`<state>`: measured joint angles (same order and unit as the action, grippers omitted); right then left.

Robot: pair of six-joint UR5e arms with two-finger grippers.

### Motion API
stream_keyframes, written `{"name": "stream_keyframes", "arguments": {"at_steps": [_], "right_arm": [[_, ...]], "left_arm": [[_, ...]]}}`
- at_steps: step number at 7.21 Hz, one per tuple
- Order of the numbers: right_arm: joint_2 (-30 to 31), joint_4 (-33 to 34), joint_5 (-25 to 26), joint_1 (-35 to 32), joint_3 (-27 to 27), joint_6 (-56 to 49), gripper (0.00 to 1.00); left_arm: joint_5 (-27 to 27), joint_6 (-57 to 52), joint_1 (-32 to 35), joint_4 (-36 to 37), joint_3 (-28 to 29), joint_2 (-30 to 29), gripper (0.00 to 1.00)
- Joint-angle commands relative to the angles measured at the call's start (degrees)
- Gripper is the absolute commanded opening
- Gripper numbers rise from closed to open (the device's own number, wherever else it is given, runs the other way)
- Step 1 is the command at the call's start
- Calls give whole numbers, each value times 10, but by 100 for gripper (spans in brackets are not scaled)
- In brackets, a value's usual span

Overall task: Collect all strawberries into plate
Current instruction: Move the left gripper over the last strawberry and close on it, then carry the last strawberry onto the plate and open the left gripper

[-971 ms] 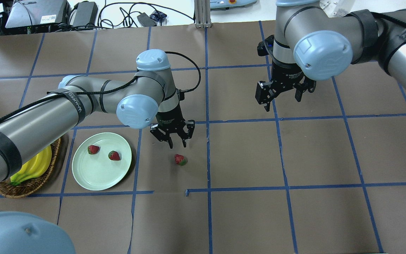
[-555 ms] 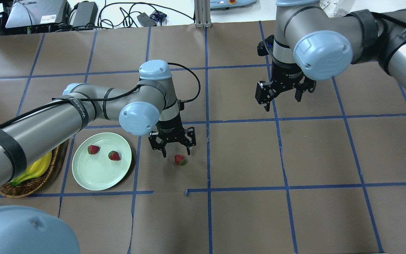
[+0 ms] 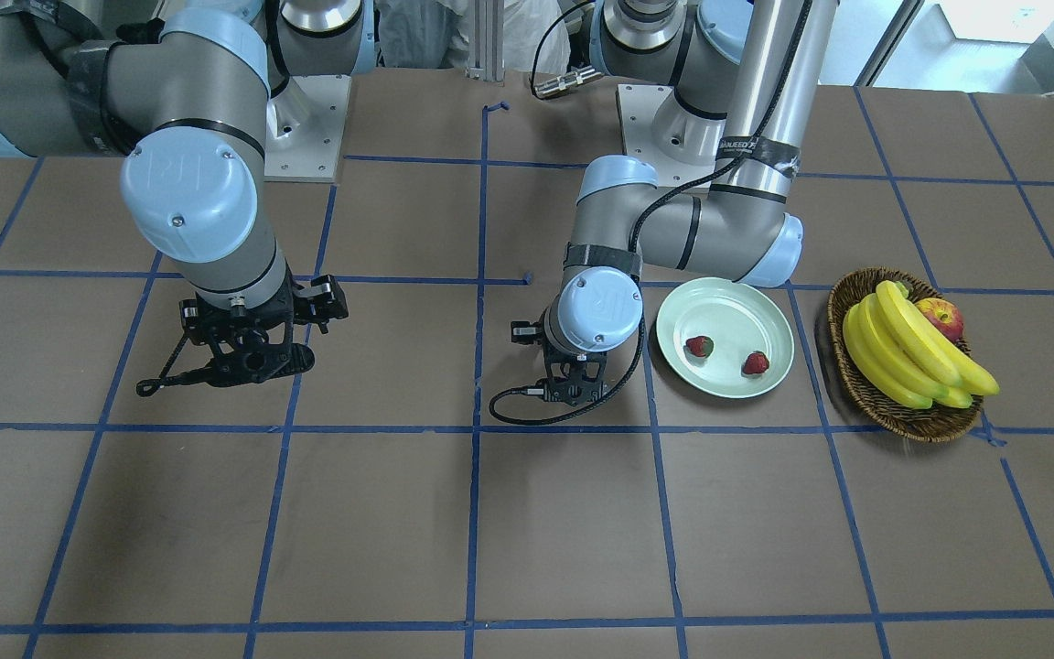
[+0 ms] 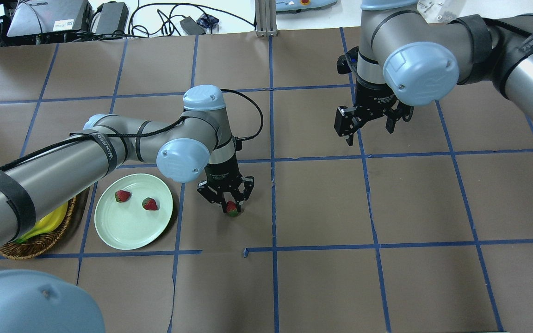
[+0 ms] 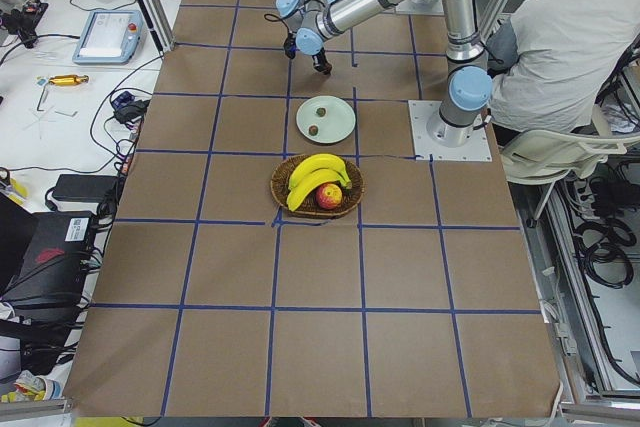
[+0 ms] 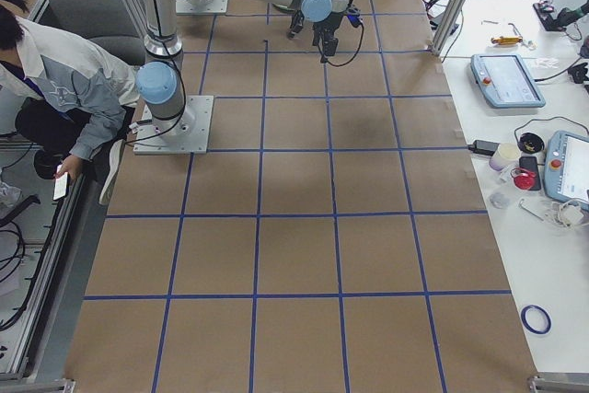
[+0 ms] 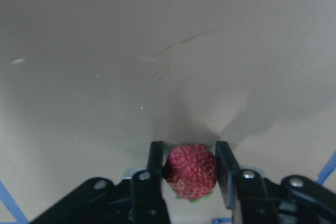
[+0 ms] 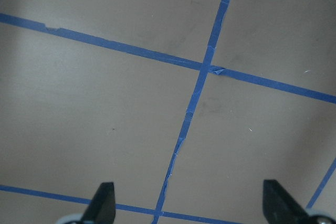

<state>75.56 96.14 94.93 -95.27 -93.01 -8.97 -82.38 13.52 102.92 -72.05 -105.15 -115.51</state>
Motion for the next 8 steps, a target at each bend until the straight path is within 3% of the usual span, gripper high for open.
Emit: {"name": "stream_keyframes", "arguments": {"at_steps": [1, 2, 4, 6, 8], "right_arm": [[-1, 1, 1, 0, 0, -1, 100], [-1, 1, 1, 0, 0, -1, 100], [-1, 2, 2, 1, 0, -2, 100], [0, 3, 2, 3, 0, 0, 100], [0, 4, 3, 4, 2, -2, 100]], "left_arm": [[-4, -2, -3, -7, 19, 11, 0], [-19, -23, -14, -51, 49, 22, 0], [-129, -187, -94, -155, 76, 46, 0], [-183, -270, -145, -159, 44, 49, 0], [-219, -273, -159, -153, 17, 35, 0]]}}
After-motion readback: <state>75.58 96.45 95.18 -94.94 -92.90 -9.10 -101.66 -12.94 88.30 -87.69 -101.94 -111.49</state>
